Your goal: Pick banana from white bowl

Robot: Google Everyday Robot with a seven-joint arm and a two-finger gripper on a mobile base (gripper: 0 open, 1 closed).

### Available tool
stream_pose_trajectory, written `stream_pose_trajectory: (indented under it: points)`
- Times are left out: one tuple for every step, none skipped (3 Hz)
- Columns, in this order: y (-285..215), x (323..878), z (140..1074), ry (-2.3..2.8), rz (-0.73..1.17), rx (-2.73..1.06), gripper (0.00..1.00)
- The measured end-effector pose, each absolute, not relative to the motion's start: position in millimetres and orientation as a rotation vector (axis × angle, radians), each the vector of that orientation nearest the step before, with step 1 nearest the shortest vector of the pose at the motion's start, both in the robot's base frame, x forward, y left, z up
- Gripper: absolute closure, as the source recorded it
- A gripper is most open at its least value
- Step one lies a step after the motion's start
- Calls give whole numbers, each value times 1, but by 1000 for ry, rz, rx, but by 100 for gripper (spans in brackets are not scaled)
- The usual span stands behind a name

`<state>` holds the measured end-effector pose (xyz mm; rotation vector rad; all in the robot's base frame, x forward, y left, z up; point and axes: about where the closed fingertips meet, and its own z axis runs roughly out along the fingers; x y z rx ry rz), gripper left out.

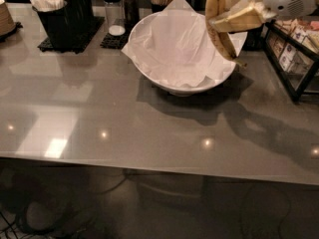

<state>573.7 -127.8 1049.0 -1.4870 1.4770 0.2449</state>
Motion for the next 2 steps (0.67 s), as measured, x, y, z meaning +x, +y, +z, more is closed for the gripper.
stream_pose_trajectory:
  points:
    - [-141, 514, 1043, 1582, 222, -1423, 100]
    - [-141, 514, 1043, 1582, 222, -1423, 100]
